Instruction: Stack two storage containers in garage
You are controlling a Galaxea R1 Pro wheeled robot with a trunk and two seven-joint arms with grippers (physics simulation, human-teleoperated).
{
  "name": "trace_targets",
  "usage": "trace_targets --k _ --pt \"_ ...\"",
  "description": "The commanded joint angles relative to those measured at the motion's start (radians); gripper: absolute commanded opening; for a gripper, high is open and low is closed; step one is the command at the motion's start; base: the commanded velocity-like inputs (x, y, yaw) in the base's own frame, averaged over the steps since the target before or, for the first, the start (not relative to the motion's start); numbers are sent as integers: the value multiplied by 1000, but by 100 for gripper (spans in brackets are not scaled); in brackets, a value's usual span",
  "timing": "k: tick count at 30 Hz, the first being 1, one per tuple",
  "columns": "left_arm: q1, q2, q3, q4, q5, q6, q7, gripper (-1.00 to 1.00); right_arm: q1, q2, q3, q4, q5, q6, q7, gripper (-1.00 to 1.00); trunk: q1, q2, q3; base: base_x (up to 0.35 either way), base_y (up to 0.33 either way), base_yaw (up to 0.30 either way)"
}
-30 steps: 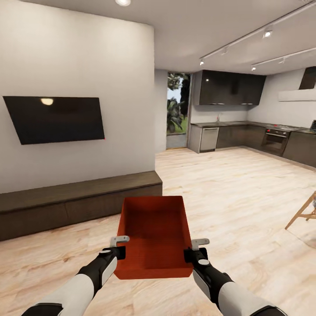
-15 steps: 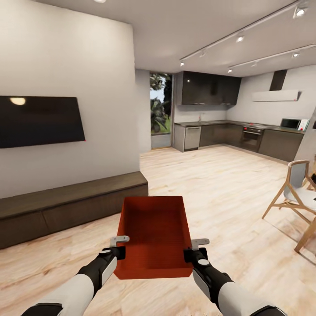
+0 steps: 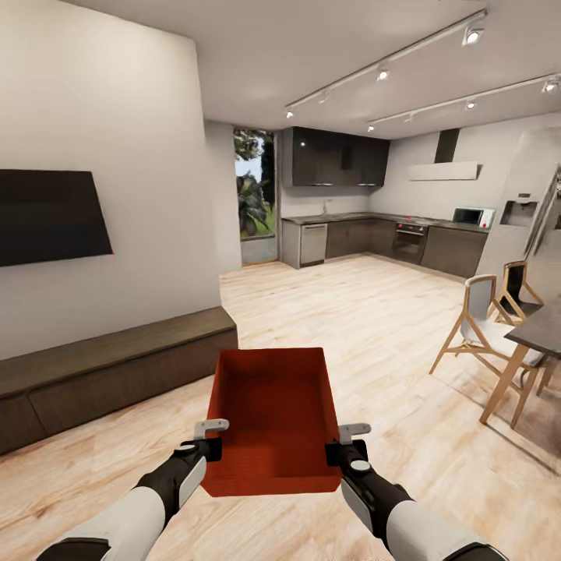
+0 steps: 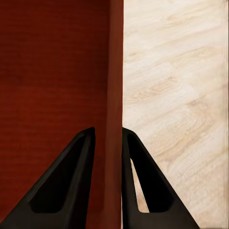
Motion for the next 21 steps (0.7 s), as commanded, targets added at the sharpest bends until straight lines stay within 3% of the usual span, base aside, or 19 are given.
trace_targets --k 1,2,5,21 --pt "0 4 8 -3 -21 -9 11 -100 -1 0 -9 2 -23 -3 7 -100 0 -1 -1 0 0 -248" --pt "0 5 8 7 -20 -59 11 -100 -1 0 -9 2 -23 -3 7 -100 0 -1 -1 0 0 -248" --pt "0 7 8 11 -17 -96 11 -100 -1 0 -9 2 -23 -3 7 -100 0 -1 -1 0 0 -248" --pt "1 5 11 12 -14 -100 15 -100 -1 -1 -10 2 -23 -3 7 -100 0 -1 -1 0 0 -248"
